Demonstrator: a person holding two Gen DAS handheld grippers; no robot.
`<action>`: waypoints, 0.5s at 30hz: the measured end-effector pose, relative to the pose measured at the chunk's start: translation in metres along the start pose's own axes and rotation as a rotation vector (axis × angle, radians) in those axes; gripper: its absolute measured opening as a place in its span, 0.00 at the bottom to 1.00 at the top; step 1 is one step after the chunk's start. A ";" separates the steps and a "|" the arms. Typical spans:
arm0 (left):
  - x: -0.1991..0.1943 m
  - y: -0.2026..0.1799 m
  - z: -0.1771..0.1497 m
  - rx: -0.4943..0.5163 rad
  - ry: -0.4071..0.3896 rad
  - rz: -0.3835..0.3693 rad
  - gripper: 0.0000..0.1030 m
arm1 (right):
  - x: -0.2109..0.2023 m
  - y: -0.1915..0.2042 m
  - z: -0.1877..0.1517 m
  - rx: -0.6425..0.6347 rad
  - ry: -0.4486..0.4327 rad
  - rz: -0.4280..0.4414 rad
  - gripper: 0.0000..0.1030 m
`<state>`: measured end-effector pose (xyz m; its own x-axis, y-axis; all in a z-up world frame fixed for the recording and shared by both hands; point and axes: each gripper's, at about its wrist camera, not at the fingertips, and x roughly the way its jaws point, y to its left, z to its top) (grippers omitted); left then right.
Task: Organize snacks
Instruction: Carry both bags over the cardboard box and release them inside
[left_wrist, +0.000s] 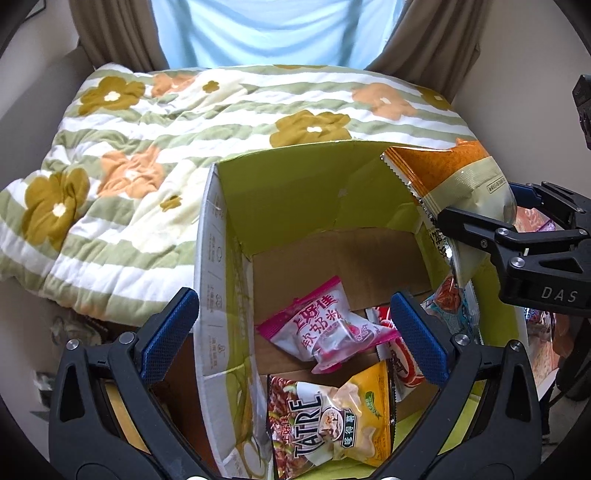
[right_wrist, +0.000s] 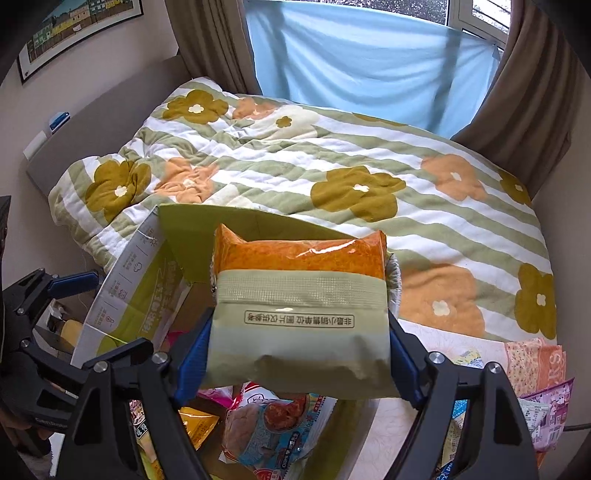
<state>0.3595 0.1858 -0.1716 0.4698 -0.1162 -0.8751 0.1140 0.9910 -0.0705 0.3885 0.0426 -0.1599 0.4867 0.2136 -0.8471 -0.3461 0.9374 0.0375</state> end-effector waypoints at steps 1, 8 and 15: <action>-0.001 0.000 -0.001 -0.001 0.000 0.003 1.00 | 0.003 0.001 0.000 -0.003 0.005 0.000 0.77; -0.011 0.004 -0.007 -0.006 -0.009 0.027 1.00 | 0.014 0.008 -0.002 -0.027 0.002 0.004 0.78; -0.017 0.009 -0.017 -0.024 -0.014 0.016 1.00 | 0.006 0.009 -0.008 -0.034 -0.063 0.028 1.00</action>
<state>0.3377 0.1975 -0.1654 0.4836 -0.1016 -0.8694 0.0856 0.9940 -0.0686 0.3821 0.0508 -0.1689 0.5255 0.2572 -0.8110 -0.3868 0.9212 0.0416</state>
